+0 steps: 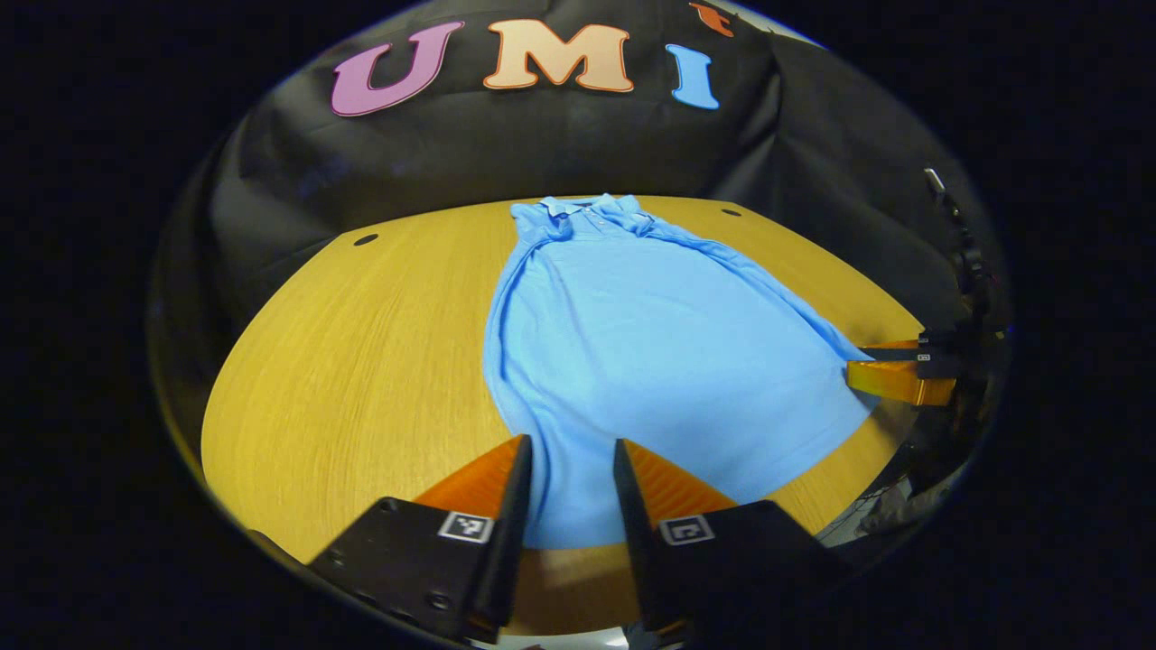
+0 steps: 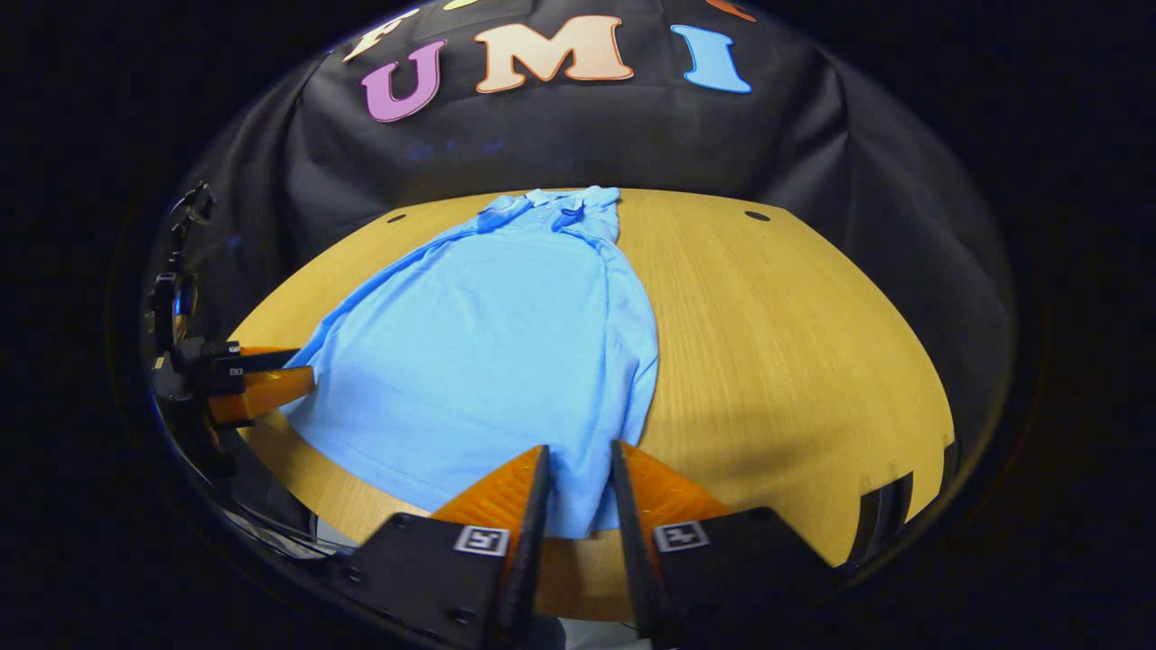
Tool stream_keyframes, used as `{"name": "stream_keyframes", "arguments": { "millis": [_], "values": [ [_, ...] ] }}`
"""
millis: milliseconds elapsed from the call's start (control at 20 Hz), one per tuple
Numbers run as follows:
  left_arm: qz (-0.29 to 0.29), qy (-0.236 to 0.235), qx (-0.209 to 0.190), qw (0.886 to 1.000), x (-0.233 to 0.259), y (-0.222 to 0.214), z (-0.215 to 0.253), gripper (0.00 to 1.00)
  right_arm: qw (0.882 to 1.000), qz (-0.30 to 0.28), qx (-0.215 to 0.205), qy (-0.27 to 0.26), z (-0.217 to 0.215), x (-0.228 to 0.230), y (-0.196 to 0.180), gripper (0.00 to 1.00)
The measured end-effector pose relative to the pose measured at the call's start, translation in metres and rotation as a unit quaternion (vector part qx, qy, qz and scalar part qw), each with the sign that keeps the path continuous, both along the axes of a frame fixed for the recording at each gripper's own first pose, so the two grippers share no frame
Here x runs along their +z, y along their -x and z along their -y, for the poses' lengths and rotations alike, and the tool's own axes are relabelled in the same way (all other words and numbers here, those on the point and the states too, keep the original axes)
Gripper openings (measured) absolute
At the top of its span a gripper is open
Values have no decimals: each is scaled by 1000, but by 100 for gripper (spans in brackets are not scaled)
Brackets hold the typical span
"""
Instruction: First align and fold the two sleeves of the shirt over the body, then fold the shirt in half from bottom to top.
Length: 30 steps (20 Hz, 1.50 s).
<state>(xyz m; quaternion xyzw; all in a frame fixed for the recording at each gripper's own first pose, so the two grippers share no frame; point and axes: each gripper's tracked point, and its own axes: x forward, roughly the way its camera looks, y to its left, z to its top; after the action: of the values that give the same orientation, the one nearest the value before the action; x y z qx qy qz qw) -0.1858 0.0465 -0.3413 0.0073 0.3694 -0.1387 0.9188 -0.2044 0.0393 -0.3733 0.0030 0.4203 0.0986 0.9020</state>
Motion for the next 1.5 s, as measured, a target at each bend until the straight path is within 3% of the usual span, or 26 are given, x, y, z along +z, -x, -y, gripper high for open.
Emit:
{"name": "stream_keyframes", "arguments": {
  "millis": [50, 100, 150, 400, 750, 1200, 1500],
  "values": [
    [0, 11, 4, 1000, 1, 1, 6, 32, 1000, -2, -9, -3, -2, 0, 1, 15],
    [-2, 14, 22, 1000, 1, 1, 5, 10, 1000, -12, -11, -11, -4, 0, 2, 7],
    [-4, 16, 35, 999, 2, -1, 4, 0, 999, -22, -16, -19, -6, -2, 3, 7],
    [-55, 43, 71, 995, 3, -3, 7, 0, 997, -45, -34, -44, -7, 1, -1, 3],
    [-56, 69, 59, 994, 40, -30, 23, 0, 994, -17, -43, -95, -20, 51, -40, 2],
    [-35, 130, 89, 987, 89, -131, 12, 0, 987, 36, -67, -144, -33, 99, -146, 2],
    [-2, 126, 82, 989, 103, -210, -6, 0, 984, 65, -74, -147, -44, 108, -223, 2]
  ]
}}
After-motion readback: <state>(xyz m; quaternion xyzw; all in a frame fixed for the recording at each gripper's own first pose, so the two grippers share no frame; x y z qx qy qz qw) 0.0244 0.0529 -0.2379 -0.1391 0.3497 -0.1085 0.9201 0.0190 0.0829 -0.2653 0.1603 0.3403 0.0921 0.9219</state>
